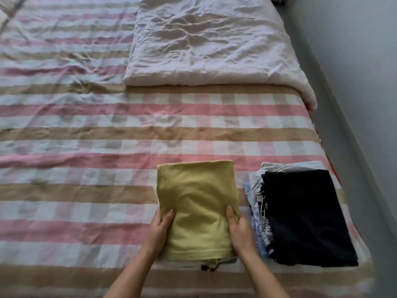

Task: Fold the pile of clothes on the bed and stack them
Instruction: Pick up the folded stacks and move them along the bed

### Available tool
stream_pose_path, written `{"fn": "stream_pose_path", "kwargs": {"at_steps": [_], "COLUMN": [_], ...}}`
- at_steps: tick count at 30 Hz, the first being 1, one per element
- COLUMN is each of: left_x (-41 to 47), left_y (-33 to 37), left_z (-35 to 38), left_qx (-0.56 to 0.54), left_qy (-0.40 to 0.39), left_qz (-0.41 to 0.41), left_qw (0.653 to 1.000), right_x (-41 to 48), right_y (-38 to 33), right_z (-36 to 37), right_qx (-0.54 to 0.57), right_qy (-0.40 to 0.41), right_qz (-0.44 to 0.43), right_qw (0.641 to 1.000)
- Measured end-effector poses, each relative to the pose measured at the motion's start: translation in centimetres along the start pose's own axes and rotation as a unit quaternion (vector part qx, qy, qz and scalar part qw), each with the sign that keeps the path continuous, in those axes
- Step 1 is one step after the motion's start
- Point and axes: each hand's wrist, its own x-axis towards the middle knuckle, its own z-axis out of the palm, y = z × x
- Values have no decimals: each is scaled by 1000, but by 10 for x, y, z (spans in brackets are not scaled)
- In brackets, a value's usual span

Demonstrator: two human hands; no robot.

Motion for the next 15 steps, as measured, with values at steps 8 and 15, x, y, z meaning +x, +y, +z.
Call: {"fn": "stream_pose_path", "kwargs": {"at_steps": [8, 15], "left_x": [37, 42], "left_y": [-42, -43], "left_z": [5, 10], "left_qx": [-8, 46], "left_qy": [-10, -31], "left_qz": [-23, -65], "left_qw": [1000, 996], "right_x": [30, 47], "right_y": [31, 37], "right_z": [16, 17], "right_qx": [-27, -75], "right_qy": [30, -16], "right_qz": [14, 88], "right_qw": [999, 993]}}
